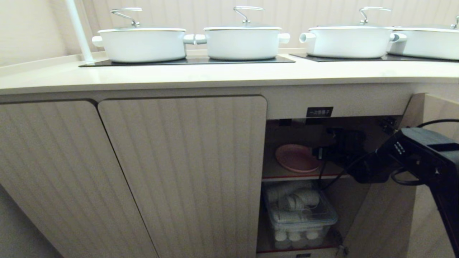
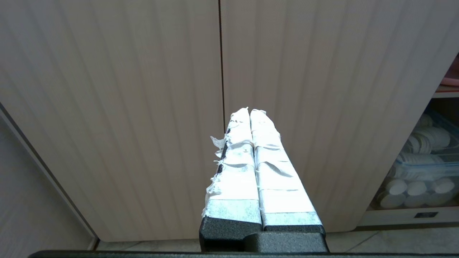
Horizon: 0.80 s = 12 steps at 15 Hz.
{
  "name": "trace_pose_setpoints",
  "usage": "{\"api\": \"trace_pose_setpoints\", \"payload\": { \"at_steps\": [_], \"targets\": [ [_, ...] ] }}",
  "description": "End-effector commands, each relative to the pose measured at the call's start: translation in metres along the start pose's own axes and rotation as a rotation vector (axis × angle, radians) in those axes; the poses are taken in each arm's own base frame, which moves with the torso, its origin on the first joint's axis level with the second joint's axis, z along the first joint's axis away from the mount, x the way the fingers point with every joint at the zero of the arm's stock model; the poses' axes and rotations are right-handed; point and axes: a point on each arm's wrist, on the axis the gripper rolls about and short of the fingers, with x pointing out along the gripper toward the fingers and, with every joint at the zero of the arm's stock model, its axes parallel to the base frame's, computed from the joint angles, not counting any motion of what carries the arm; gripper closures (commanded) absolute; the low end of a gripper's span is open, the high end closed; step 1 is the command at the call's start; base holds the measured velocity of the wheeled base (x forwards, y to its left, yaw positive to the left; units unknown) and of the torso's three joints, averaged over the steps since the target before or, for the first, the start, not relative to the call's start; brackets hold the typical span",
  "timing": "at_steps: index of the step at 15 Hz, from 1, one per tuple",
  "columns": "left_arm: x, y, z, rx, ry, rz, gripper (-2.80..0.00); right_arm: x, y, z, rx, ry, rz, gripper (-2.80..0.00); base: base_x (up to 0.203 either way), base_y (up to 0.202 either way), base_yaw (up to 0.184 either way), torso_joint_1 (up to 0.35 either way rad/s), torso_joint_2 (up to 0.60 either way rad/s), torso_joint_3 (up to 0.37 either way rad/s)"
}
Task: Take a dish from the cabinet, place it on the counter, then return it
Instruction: Take the plate from the cabinet
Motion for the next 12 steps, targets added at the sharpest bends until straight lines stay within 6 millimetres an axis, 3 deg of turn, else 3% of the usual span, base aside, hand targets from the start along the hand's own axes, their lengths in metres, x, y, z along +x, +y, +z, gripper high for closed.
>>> {"api": "trace_pose_setpoints", "payload": {
  "at_steps": [1, 12],
  "targets": [
    [0.0, 0.0, 0.0, -0.001, 0.0, -0.001, 0.0, 0.003, 0.0, 0.003, -0.001, 0.001, 0.0, -2.8, 0.0, 0.0, 0.0, 0.0, 0.0, 0.0],
    [0.0, 0.0, 0.0, 0.0, 0.0, -0.001, 0.0, 0.021, -0.005, 0.015, 0.007, 0.159, -0.014, -2.8, 0.0, 0.0, 0.0, 0.0, 0.0, 0.0]
  ]
}}
